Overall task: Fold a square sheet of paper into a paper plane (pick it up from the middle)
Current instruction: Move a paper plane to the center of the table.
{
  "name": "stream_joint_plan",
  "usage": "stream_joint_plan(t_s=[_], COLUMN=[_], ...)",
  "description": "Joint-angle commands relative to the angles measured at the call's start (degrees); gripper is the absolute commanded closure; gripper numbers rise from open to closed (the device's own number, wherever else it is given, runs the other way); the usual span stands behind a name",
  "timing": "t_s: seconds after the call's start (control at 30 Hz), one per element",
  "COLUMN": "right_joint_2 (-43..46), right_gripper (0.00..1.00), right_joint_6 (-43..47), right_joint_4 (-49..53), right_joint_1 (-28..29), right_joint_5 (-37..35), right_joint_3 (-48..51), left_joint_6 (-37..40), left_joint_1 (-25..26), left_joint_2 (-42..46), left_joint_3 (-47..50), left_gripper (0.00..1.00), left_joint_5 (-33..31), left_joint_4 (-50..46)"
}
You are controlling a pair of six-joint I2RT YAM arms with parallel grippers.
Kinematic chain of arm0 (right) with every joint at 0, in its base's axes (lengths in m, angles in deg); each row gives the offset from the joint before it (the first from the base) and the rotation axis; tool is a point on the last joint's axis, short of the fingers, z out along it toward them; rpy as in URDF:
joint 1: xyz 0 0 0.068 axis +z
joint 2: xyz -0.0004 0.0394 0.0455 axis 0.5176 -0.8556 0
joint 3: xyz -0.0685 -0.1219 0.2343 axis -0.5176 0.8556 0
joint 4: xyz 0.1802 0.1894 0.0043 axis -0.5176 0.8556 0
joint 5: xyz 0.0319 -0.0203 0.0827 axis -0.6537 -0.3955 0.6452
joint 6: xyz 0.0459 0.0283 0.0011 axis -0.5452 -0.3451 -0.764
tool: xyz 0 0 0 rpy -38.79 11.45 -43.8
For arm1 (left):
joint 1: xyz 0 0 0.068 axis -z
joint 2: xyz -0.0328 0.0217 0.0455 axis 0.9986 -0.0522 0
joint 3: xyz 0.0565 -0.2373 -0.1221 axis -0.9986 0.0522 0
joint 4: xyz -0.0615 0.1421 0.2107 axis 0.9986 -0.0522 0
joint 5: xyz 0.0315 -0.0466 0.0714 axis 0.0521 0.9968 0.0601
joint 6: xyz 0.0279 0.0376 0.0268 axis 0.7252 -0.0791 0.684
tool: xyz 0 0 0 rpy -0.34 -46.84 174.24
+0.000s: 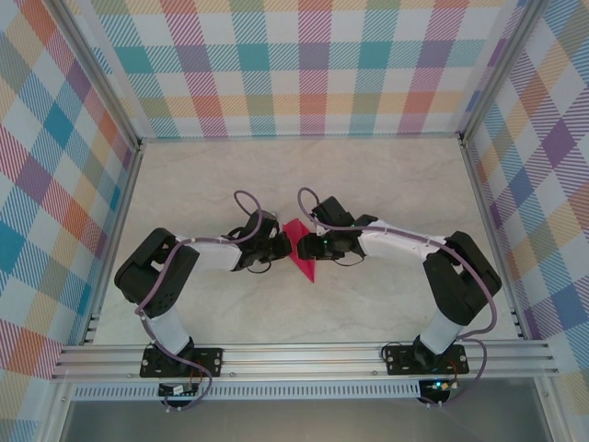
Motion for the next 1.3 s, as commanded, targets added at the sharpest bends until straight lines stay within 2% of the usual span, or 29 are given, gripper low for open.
stream_joint_plan(t_s=[0.0,0.17,0.4,0.57,0.7,0.8,1.0,1.13,1.27], right_joint_2=[-2.4,-4.9,-7.9,-10.3,-10.6,-8.9,-7.5,-11.9,-17.8], right_gripper=[0.51,0.54,0.65,0.68,0.81,0.92,0.93,0.93,0.92], right_joint_6=[1.7,2.0,3.1,3.2,2.9,2.0,0.6,0.5,1.4], right_joint_4=[2.5,3.1,3.3,4.1,3.9,5.0,12.1,14.8,15.8], right_joint_1=[0.6,0.7,1.0,1.4,1.9,2.2,1.6,-0.5,-2.9], right_joint_5=[-1.3,-1.1,0.2,-1.9,-5.2,-9.7,-22.8,-26.8,-27.8], right_joint_3=[-2.3,-3.7,-5.5,-7.0,-7.4,-7.4,-11.2,-16.0,-22.3], left_joint_6=[0.0,0.0,-0.2,-1.5,-2.8,-3.2,-2.2,-1.9,-2.0], left_joint_1=[-0.4,-0.4,-0.4,-0.5,-1.0,-1.7,-3.4,-3.8,-3.9], left_joint_2=[1.0,0.9,0.7,1.0,2.8,6.7,15.6,18.9,20.8], left_joint_3=[0.7,0.7,0.5,0.1,0.4,0.7,0.4,0.7,0.9], left_gripper=[0.98,0.98,0.98,0.94,0.86,0.76,0.62,0.57,0.53], left_joint_5=[-0.7,-0.5,-0.3,-0.1,-0.4,-2.3,-9.1,-13.1,-16.1], left_joint_4=[1.3,1.2,1.2,0.8,0.2,-2.2,-12.0,-16.6,-20.3])
